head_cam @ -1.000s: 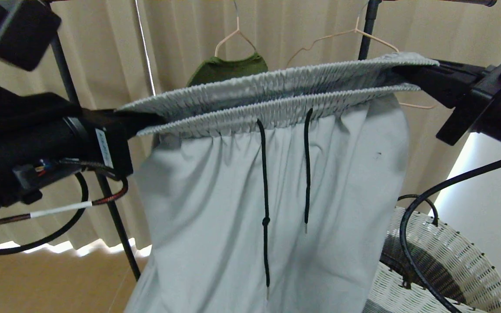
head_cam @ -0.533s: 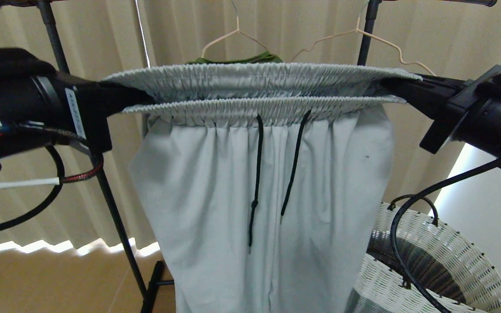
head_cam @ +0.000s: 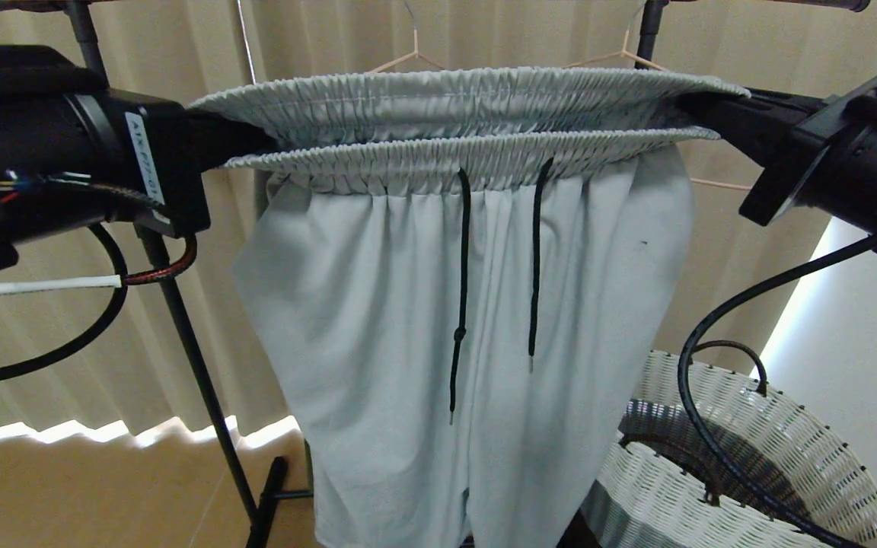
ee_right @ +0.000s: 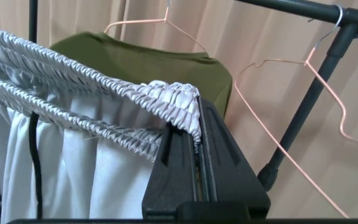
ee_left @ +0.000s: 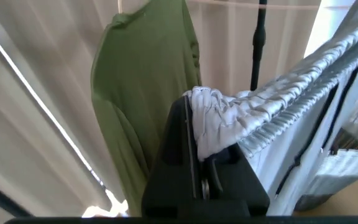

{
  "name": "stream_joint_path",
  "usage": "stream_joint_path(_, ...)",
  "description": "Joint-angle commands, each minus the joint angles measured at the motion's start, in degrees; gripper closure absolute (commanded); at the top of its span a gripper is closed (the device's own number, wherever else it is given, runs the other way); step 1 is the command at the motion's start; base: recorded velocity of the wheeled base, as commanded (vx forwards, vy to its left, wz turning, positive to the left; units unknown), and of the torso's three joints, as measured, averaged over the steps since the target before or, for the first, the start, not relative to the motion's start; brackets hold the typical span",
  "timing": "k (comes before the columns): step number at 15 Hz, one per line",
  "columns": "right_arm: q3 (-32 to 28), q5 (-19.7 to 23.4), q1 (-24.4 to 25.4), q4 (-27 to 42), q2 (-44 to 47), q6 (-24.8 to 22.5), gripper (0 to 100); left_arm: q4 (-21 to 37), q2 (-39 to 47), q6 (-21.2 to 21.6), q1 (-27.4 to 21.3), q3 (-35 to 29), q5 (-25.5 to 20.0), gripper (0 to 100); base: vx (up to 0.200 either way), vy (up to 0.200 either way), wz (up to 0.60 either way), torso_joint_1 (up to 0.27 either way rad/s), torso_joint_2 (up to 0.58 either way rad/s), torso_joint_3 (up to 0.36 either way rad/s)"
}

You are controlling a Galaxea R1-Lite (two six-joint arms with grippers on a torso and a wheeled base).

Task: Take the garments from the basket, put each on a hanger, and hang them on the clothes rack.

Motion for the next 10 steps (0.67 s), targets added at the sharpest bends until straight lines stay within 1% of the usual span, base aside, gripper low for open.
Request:
stream_joint_path(1,-0.02,0.00,0.01,0.23,-0.64,-0.08,100,-4.32,3.34,-1.19,-0.07,-0.01,0.19,100,0.000,0.000,0.00,0.000,0.00,0.000)
stream_joint_path(4,0.51,0.18,0.01,0.94,-3.80,-0.08,100,-13.47,9.75,-1.55,0.28,-0.62,1.07,100,0.000,0.000,0.00,0.000,0.00,0.000)
stream_joint_path(5,1.04,0.27,0.09,1.20,-4.86,-0.08,100,-16.37,11.77,-1.55,0.28,-0.97,2.13,100,0.000,0.000,0.00,0.000,0.00,0.000)
stream_joint_path(6,1.12,0.27,0.09,1.38,-5.12,0.01,100,-16.89,12.21,-1.63,0.28,-1.06,2.48,100,0.000,0.000,0.00,0.000,0.00,0.000)
stream_joint_path(7,1.83,0.79,0.36,5.33,-7.67,0.19,100,-20.06,14.94,-1.63,0.28,-1.41,4.76,100,0.000,0.000,0.00,0.000,0.00,0.000)
stream_joint_path(8,2.27,1.23,0.97,7.53,-9.16,1.06,100,-20.94,15.82,-1.63,0.28,-1.59,5.03,100,0.000,0.000,0.00,0.000,0.00,0.000)
stream_joint_path(10,3.94,3.96,3.70,8.23,-11.19,3.79,100,-21.02,16.35,-1.63,0.20,-2.03,5.03,100,0.000,0.000,0.00,0.000,0.00,0.000)
